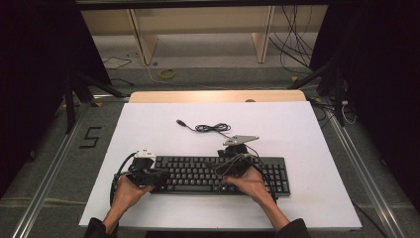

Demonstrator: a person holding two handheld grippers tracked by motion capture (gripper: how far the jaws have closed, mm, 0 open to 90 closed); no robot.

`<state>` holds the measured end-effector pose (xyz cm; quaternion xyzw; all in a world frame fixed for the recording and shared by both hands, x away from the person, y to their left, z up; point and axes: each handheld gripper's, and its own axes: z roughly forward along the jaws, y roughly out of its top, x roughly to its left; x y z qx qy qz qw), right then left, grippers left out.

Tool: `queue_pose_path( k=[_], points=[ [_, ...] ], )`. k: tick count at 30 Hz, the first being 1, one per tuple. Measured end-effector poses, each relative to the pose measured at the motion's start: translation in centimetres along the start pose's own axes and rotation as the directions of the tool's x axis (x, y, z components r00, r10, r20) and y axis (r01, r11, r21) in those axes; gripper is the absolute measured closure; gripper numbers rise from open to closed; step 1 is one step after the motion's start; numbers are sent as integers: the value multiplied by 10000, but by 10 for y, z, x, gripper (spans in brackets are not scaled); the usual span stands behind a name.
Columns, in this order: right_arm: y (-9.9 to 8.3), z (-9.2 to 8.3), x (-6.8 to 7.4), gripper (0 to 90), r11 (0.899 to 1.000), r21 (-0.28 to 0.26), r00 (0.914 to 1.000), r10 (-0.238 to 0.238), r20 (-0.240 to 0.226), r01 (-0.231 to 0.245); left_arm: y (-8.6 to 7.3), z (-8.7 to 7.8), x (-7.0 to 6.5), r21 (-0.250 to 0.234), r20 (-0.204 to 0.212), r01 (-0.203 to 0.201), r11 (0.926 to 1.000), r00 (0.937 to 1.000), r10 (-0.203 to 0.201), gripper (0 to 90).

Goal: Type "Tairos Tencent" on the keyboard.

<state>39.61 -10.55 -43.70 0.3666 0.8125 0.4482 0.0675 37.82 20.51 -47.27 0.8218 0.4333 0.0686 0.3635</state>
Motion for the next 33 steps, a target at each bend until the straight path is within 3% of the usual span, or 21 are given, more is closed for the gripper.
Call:
queue_pose_path(
  k=[13, 16, 26, 33],
  points=[
    [0, 1, 0, 336, 10000, 52, 10000, -22, 15, 22, 1, 1, -1, 63, -45, -25, 10000, 10000, 25, 890],
    [0, 1, 0, 337, 10000, 48, 10000, -20, 22, 19, 0, 3, -1, 275, -104, -122, 9995, 9999, 124, 891],
    [0, 1, 1, 346, 10000, 43, 10000, -16, 6, 16, 2, 0, -4, -11, -66, 64, 10000, 10000, -64, 889],
    [0, 2, 0, 381, 10000, 40, 10000, -38, 47, 38, 5, -5, -5, -337, 163, 145, 9993, 9998, -140, 783]
  ],
)
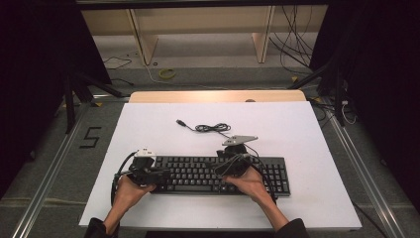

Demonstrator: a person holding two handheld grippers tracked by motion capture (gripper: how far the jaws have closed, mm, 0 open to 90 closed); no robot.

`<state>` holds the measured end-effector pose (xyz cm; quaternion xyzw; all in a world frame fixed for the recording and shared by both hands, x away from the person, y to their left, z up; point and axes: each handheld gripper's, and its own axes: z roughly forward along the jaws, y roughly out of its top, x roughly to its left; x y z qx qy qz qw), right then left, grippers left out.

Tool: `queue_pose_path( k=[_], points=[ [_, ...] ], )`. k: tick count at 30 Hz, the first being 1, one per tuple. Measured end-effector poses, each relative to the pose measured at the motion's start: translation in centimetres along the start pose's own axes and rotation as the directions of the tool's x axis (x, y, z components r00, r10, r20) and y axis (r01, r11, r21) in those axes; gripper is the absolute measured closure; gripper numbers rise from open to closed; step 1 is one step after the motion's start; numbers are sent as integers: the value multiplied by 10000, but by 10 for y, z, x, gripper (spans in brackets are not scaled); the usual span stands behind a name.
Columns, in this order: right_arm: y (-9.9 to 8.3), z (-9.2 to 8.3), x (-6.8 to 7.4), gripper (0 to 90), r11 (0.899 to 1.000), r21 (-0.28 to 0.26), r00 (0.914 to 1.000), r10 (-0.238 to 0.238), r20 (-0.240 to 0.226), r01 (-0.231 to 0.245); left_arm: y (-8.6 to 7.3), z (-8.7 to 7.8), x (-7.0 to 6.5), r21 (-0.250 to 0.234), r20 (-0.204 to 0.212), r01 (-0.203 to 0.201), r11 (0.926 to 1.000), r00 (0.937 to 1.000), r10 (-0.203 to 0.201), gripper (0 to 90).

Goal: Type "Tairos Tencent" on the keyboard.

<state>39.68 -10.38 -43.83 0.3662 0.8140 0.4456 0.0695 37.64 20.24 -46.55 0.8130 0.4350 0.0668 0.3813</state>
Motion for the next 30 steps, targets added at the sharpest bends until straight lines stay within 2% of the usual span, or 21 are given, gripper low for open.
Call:
queue_pose_path(
  k=[10, 14, 17, 25, 30],
  points=[
    [0, 2, 0, 489, 10000, 72, 10000, -47, 10, 47, 3, -4, -1, -482, 458, 279, 9984, 9986, -257, 585],
    [0, 4, 0, 539, 9999, 132, 10000, -65, 6, 65, 4, -4, -1, -656, 480, 341, 9973, 9984, -310, 492],
    [0, 5, 0, 578, 9998, 198, 10000, -73, -53, 74, 4, -4, -1, -604, 530, 297, 9977, 9982, -265, 463],
    [0, 11, 0, 685, 9991, 398, 9999, -126, -109, 130, 5, -6, -1, -922, 526, 333, 9952, 9982, -286, 376],
    [1, 15, 2, 747, 9984, 535, 9997, -181, -159, 189, 5, -6, -1, -1015, 530, 343, 9942, 9982, -291, 352]
  ],
)
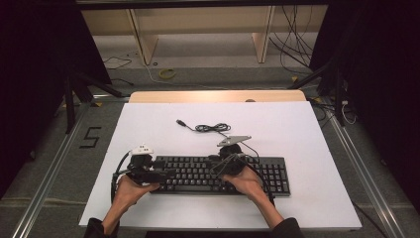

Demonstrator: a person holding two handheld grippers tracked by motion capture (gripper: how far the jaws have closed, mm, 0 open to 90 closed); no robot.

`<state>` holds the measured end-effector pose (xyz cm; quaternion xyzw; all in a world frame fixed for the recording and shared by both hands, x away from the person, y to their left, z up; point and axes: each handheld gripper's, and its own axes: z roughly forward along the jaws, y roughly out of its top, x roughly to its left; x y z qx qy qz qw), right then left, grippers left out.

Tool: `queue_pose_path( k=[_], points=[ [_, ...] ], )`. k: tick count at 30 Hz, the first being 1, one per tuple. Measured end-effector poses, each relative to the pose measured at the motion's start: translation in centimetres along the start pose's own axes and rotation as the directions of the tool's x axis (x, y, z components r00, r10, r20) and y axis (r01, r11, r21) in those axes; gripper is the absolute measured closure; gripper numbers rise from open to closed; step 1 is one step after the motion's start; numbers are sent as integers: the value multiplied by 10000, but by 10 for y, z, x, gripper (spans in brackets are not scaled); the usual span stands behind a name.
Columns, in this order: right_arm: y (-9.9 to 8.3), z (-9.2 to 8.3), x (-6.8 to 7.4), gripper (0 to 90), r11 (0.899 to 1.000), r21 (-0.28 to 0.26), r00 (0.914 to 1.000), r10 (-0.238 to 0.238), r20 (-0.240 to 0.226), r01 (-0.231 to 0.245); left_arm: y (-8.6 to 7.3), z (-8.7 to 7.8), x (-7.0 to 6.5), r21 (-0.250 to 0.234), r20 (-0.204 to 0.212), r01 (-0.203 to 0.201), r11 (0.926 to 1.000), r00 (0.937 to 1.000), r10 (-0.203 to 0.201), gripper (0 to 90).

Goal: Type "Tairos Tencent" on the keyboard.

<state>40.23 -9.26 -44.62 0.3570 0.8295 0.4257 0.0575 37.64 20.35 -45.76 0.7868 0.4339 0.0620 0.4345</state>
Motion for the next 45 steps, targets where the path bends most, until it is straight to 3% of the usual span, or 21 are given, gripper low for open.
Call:
queue_pose_path(
  k=[18, 45],
  points=[
    [-1, 12, 1, 900, 9993, 372, 10000, -27, 55, 25, 3, -6, -2, -357, 78, -29, 9994, 10000, 32, 330],
    [-7, 29, 3, 900, 9934, 1103, 9990, -360, 254, 330, 3, -6, -3, -441, 104, -47, 9990, 9999, 52, 326]
  ],
)
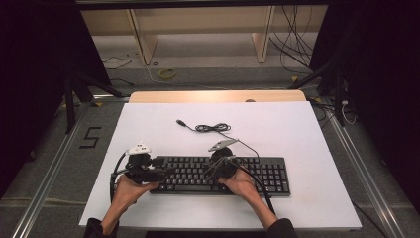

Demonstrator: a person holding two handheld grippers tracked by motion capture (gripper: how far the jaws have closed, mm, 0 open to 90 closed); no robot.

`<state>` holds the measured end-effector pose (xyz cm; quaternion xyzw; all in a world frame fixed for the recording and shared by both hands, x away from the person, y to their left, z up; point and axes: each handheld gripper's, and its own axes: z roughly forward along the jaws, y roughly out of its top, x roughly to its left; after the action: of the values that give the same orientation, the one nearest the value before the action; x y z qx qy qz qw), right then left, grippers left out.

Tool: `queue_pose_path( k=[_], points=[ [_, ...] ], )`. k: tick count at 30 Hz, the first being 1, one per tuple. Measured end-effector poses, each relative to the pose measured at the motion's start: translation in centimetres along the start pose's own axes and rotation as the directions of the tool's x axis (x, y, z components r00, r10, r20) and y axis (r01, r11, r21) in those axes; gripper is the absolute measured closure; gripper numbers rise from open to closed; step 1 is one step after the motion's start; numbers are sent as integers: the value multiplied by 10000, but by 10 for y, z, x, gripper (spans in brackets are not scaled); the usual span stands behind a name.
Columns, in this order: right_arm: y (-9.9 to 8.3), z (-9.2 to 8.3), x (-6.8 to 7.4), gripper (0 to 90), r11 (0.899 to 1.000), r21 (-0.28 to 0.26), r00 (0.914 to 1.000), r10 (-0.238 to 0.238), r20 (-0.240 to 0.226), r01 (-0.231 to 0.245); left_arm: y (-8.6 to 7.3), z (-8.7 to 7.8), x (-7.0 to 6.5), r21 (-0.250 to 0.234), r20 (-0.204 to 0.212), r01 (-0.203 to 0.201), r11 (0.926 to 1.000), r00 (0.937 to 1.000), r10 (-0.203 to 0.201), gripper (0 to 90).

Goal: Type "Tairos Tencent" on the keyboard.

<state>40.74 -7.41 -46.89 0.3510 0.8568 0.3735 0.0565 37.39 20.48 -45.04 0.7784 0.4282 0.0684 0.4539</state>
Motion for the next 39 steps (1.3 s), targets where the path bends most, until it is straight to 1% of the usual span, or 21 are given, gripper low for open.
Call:
queue_pose_path(
  k=[4, 8, 10, 12, 15, 18, 22, 24, 28, 32, 39],
  points=[
    [-1, 2, 0, 900, 9999, 116, 10000, -57, 37, 56, 0, 0, 0, 4, 22, 13, 10000, 10000, -13, 325],
    [-2, 3, 1, 900, 9999, 107, 9999, -93, 50, 92, 0, 0, 0, 0, 15, 8, 10000, 10000, -8, 325],
    [-2, 4, 1, 900, 9996, 260, 9999, -122, 79, 120, 0, 0, 0, 1, 11, 13, 10000, 10000, -13, 325],
    [-4, 5, 2, 900, 9997, 192, 9998, -159, 132, 157, 0, 0, 0, 4, 17, 25, 10000, 10000, -25, 325],
    [-3, 5, 2, 900, 9994, 249, 9996, -225, 186, 221, 0, 0, 0, 15, -4, 14, 10000, 10000, -14, 325],
    [-3, 4, 2, 900, 9997, 236, 9999, -76, 132, 72, 0, 0, 1, 19, -1, 13, 10000, 10000, -13, 325],
    [0, -5, 1, 900, 9996, -224, 9998, 174, -73, -176, 0, 0, 1, 5, -18, -30, 10000, 10000, 30, 325],
    [2, -10, 2, 900, 9988, -466, 9999, 113, -113, -118, -1, 0, 1, 6, -19, 6, 10000, 10000, -6, 325],
    [4, -17, 3, 894, 9969, -779, 9998, 125, -155, -136, 0, 1, 1, 41, -1, -39, 10000, 10000, 39, 325],
    [4, -22, 1, 860, 9957, -902, 9997, 185, -174, -200, -1, 2, 0, 64, 10, -132, 9999, 9999, 132, 325],
    [1, -29, 0, 773, 9939, -1077, 9995, 235, -205, -256, 1, 2, -1, 46, 22, -198, 9998, 9998, 198, 326]
  ],
)
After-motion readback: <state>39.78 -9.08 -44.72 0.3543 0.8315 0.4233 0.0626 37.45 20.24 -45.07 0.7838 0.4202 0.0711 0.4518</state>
